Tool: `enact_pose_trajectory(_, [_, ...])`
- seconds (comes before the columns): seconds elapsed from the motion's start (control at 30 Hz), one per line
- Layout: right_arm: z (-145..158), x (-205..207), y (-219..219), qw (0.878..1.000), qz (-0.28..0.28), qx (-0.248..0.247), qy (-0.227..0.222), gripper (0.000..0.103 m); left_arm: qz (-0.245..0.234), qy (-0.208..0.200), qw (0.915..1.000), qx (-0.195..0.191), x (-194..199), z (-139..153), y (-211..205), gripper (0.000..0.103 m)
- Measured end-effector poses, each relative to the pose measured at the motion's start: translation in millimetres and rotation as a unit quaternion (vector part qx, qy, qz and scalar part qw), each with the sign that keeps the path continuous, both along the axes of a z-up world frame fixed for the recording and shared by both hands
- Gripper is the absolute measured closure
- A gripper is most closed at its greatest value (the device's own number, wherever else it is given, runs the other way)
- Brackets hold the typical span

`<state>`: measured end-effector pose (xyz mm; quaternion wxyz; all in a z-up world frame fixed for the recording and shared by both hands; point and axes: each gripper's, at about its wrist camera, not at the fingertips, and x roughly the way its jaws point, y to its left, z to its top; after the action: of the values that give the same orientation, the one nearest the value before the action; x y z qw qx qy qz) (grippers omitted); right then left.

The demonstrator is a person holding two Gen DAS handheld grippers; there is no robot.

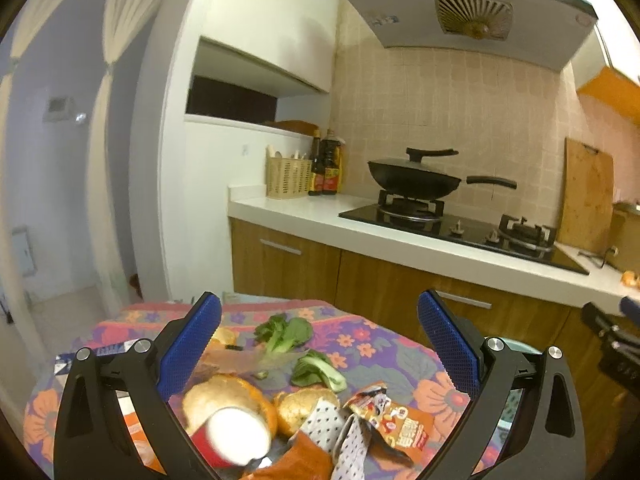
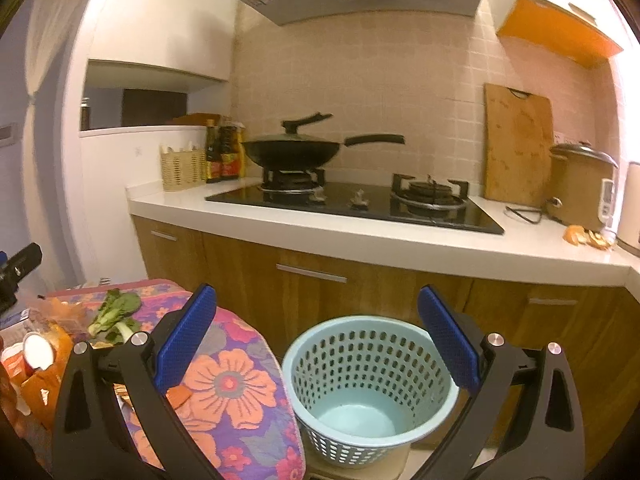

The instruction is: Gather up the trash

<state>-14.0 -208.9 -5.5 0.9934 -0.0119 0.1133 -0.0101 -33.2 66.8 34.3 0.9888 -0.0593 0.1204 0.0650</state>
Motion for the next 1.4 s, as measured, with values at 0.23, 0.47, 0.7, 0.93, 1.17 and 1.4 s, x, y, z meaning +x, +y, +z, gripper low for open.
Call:
enact_pose_trajectory(0.23, [5, -5, 8, 0.999, 0.045, 0.014, -0.014, 0.007, 0.023, 0.013, 0.9996, 0.007, -30, 11, 21, 0.008])
enact_pose_trajectory(0.47, [-12, 15, 52, 0.976, 0.213, -0.024, 0.039, 0.008, 0.037, 0.059, 0.9976, -0.001, -63, -1, 40, 0.013])
enact_pose_trajectory(0.7, [-54, 38, 92, 0.939, 0.322, -0.059, 0.103, 0.031, 0.022, 0.115, 0.9926, -0.034, -93, -38, 46, 0.023])
enact_pose_trajectory(0.93, [-89, 62, 106, 0.922, 0.341, -0.073, 0.165, 0.033, 0.01, 0.182, 0.9811, -0.064, -74, -85, 37, 0.032])
enact_pose_trajectory(1.17, [-104, 59, 111, 0.915, 0.353, -0.087, 0.175, 0.033, 0.0, 0.215, 0.9684, -0.126, -55, -107, 48, 0.032])
enact_pose_trajectory(1.4, [-107, 66, 127, 0.901, 0.366, -0.112, 0.203, 0.038, -0.006, 0.24, 0.9555, -0.172, -33, -123, 54, 0.032])
